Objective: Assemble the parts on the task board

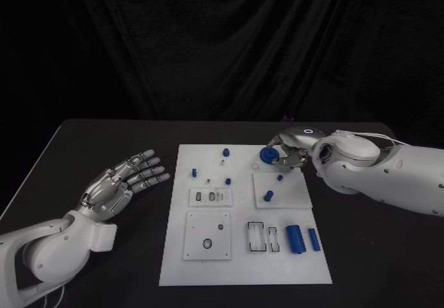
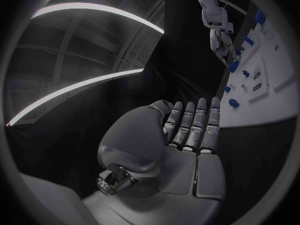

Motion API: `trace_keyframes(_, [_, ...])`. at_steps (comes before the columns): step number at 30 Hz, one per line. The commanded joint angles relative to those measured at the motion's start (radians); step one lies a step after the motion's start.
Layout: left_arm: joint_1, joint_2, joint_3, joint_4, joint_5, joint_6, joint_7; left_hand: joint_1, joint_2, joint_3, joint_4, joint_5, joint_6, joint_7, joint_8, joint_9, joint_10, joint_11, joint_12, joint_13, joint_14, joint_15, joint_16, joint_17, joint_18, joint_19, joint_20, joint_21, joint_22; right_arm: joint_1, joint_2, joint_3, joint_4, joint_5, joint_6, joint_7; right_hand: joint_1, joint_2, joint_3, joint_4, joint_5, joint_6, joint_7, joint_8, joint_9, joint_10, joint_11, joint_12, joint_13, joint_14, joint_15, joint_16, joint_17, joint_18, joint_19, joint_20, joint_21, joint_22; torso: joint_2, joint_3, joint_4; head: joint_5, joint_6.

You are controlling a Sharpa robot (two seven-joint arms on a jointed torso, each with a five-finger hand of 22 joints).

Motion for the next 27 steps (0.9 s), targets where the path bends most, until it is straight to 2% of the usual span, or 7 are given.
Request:
trace_keyframes(1, [0.001,0.003,0.001,0.000,0.003,0.019,0.042,-0.009,0.001,0.005,0.000,-0.005,0.000,0.009,0.001,0.001,-0.001,0.007,0.006,-0.001,0.001,0.008,0.004,0.001,-0.009,-0.006,0.001,0.004,0.000,-0.002,0.004,-0.001,-0.006,-0.003,0.027,-0.030,0.011,0.008,0.002,-0.007,0.012,0.015,0.002,0.006,0.003,-0.003,0.004,0.000,-0.002,-0.001,0.000,-0.001,-0.001,-0.016,0.003,0.001,-0.001,0.097,0.000,-0.0002,0.0003,-0.001,0.000])
trace_keyframes(6, [0.001,0.006,0.001,-0.003,0.003,0.021,0.040,-0.009,0.001,0.005,0.000,-0.005,0.000,0.009,0.001,0.001,-0.001,0.007,0.006,-0.001,0.001,0.008,0.004,0.001,-0.009,-0.006,0.001,0.004,0.000,-0.003,0.011,-0.001,-0.012,-0.003,0.026,-0.025,0.014,0.020,0.014,-0.010,0.040,0.065,0.003,0.028,0.016,-0.006,0.004,-0.003,-0.003,-0.002,0.001,-0.005,0.000,-0.015,0.001,0.002,-0.004,0.098,0.000,-0.0004,0.0003,-0.002,-0.001])
trace_keyframes(8, [0.001,0.007,0.001,-0.004,0.003,0.022,0.040,-0.009,0.001,0.005,0.000,-0.005,0.000,0.009,0.001,0.001,-0.001,0.007,0.006,-0.001,0.001,0.008,0.004,0.001,-0.009,-0.006,0.001,0.004,0.000,-0.003,0.012,-0.001,-0.012,-0.003,0.022,-0.021,0.015,0.024,0.020,-0.012,0.046,0.104,0.003,0.046,0.028,-0.006,0.005,-0.004,-0.002,-0.001,0.001,-0.005,0.003,-0.015,0.002,0.002,-0.005,0.100,0.000,-0.0004,0.0003,-0.002,-0.001])
trace_keyframes(15, [0.000,0.009,0.001,-0.009,0.003,0.024,0.038,-0.011,0.001,0.008,0.000,-0.006,-0.001,0.010,0.000,0.001,-0.001,0.008,0.006,-0.001,0.000,0.009,0.004,0.001,-0.010,-0.007,0.001,0.004,0.000,-0.003,0.009,-0.001,-0.009,-0.003,0.002,-0.005,0.013,0.033,0.024,-0.021,0.046,0.187,-0.007,0.091,0.067,-0.003,-0.001,-0.005,0.001,0.001,-0.003,-0.008,0.007,-0.015,0.004,-0.002,-0.007,0.104,0.000,-0.0006,-0.0006,0.000,-0.001])
trace_keyframes(21, [0.000,0.011,0.001,-0.010,0.003,0.026,0.038,-0.011,0.001,0.008,0.000,-0.006,-0.001,0.010,0.000,0.001,-0.001,0.008,0.006,-0.001,0.000,0.009,0.004,0.001,-0.010,-0.007,0.001,0.004,0.000,-0.003,0.008,-0.001,-0.008,-0.003,-0.013,0.007,0.036,0.032,0.030,-0.045,0.042,0.192,-0.010,0.101,0.085,-0.007,-0.005,-0.009,-0.004,0.001,-0.007,-0.011,0.007,-0.015,0.003,-0.005,-0.009,0.105,0.000,0.0002,0.0007,-0.002,-0.001])
trace_keyframes(27, [0.000,0.013,0.001,-0.011,0.003,0.028,0.036,-0.011,0.001,0.008,0.000,-0.006,-0.001,0.010,0.000,0.001,-0.001,0.008,0.006,-0.001,0.000,0.009,0.004,0.001,-0.010,-0.007,0.001,0.004,0.000,-0.003,0.007,-0.001,-0.008,-0.003,-0.008,0.011,0.044,0.015,0.024,-0.059,0.020,0.157,-0.012,0.088,0.091,-0.011,-0.007,-0.012,-0.008,0.000,-0.008,-0.015,0.006,-0.014,0.003,-0.007,-0.012,0.106,0.000,-0.0002,-0.0008,-0.001,-0.003])
